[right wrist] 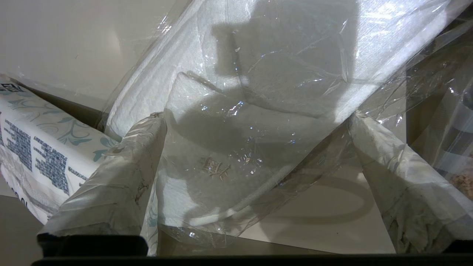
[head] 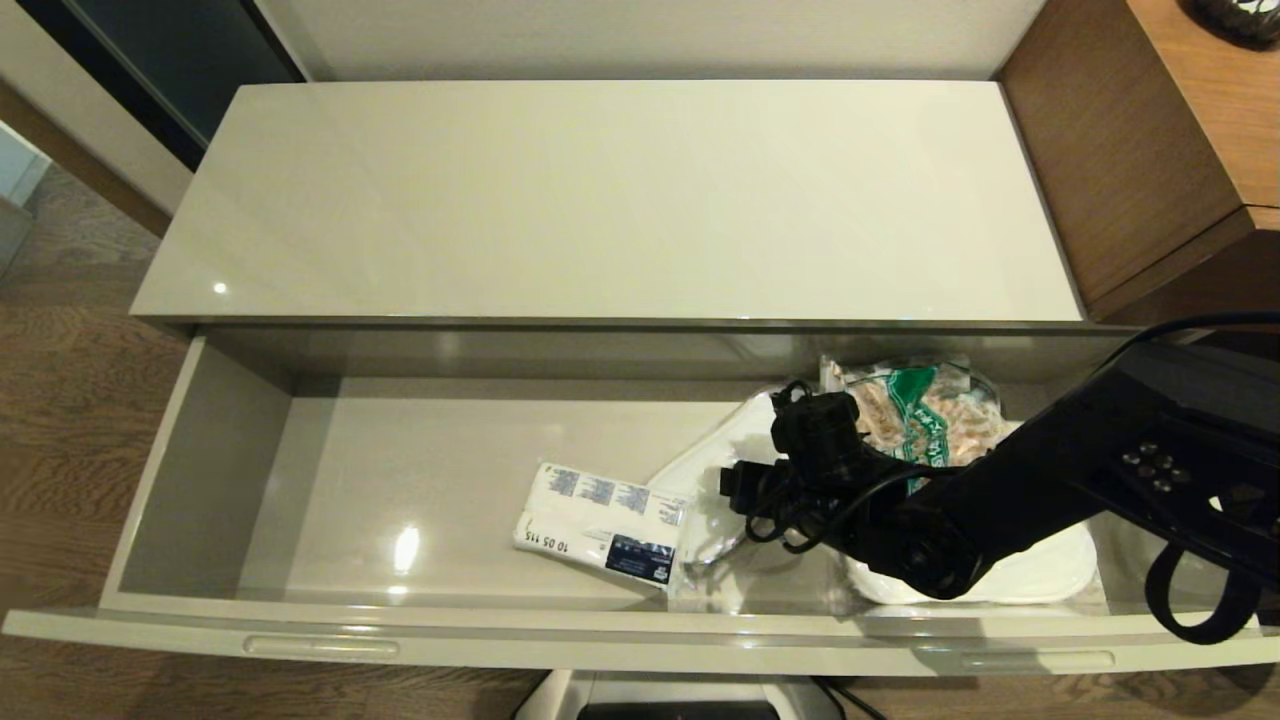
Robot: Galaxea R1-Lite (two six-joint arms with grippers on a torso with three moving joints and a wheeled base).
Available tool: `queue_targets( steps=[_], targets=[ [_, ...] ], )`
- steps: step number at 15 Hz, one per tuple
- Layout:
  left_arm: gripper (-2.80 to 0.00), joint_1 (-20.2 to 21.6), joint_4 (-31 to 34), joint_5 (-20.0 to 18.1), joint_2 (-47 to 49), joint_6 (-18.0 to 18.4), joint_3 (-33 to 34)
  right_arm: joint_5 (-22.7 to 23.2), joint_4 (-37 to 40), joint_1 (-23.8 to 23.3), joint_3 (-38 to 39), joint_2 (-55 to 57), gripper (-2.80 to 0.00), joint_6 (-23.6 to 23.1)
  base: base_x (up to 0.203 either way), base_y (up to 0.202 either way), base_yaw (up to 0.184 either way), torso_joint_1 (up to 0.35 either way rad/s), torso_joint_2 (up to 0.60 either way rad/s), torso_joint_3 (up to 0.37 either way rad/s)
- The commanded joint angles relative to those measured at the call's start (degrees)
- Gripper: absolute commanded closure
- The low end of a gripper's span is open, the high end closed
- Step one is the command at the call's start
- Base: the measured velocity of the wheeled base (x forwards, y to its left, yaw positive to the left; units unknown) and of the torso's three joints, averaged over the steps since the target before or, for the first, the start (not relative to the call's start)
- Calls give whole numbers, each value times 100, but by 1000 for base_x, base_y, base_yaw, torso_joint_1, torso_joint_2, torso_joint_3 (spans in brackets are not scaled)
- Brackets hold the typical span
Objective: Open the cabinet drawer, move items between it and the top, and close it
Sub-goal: Take out the disposable slippers from the drawer
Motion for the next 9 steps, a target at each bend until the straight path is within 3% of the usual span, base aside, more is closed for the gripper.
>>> queue_targets(
  steps=[1,9],
  targets=[
    [0,-2,-4,0,9,8,0,-9,-15,-5,-23,-3,-280,23,0,0,0,0,0,0],
    [0,-2,-4,0,9,8,0,35,-15,-14,-31,-64,-280,23,0,0,0,0,0,0]
  ],
)
